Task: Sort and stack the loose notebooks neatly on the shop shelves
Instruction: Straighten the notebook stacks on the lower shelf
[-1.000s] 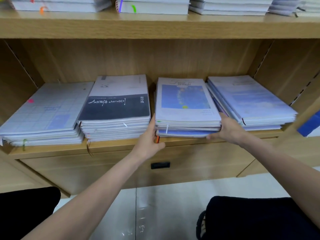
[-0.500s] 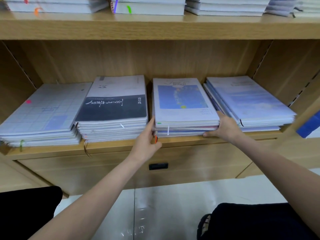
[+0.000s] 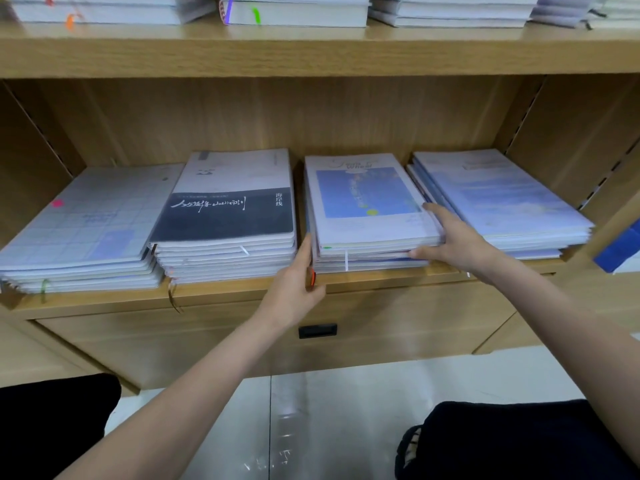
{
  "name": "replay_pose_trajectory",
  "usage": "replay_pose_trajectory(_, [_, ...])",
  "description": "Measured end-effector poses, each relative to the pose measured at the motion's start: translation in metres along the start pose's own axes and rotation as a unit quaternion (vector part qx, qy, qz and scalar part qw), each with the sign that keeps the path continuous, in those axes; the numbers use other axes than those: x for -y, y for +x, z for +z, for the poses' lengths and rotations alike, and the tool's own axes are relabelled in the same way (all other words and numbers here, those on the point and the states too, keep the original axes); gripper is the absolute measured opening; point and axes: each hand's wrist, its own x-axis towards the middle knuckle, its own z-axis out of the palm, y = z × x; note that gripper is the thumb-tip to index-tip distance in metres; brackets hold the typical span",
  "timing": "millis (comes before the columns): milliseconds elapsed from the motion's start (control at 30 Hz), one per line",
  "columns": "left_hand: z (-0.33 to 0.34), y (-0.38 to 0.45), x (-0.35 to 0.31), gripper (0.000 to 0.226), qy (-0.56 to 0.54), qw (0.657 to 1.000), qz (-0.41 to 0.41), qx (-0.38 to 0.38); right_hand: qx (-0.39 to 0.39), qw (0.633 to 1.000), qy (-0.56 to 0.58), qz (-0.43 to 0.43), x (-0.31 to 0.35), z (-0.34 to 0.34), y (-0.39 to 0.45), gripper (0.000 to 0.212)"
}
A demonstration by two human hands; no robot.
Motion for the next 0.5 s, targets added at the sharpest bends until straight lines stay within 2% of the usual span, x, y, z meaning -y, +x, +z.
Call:
replay_pose_trajectory(67, [-0.002,0.007,-0.005,0.081,-0.098,0.994,-0.026,-0.036,0.007,1.000,-0.009,0.005,0.002,0.002,-0.001,0.095])
replay_pose_trajectory(133, [-0.003,0.013,-0.013,0.077,-0.146,0.987,-0.038,-0.057,0.004,1.000,-0.026,0.008,0.002,0.003,-0.001,0.096])
replay_pose_trajectory(400, [-0.002,0.021,-0.020,0.061,-0.126,0.985,-0.035,-0.115,-0.027,0.999,-0.024,0.007,0.010,0.010,0.001,0.090])
replay_pose_trajectory(500, [-0.004,0.022,-0.019,0.059,-0.104,0.988,-0.028,-0.112,-0.022,0.999,-0.023,0.006,0.011,0.009,0.005,0.090])
